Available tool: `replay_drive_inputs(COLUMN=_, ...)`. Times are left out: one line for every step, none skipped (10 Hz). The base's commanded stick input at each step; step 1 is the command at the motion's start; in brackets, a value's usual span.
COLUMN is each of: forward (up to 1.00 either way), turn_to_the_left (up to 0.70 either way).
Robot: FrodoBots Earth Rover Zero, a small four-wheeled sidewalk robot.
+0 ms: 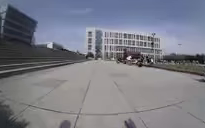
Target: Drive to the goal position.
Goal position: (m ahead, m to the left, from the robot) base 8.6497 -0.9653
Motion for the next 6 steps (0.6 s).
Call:
replay_drive_inputs(forward=0.7, turn_to_the_left=0.0)
replay_drive_inputs(forward=0.7, turn_to_the_left=0.0)
replay_drive_inputs(forward=0.7, turn_to_the_left=0.0)
replay_drive_inputs(forward=0.7, turn_to_the_left=0.0)
replay_drive_inputs(forward=0.7, turn_to_the_left=0.0)
replay_drive_inputs(forward=0.7, turn_to_the_left=0.0)
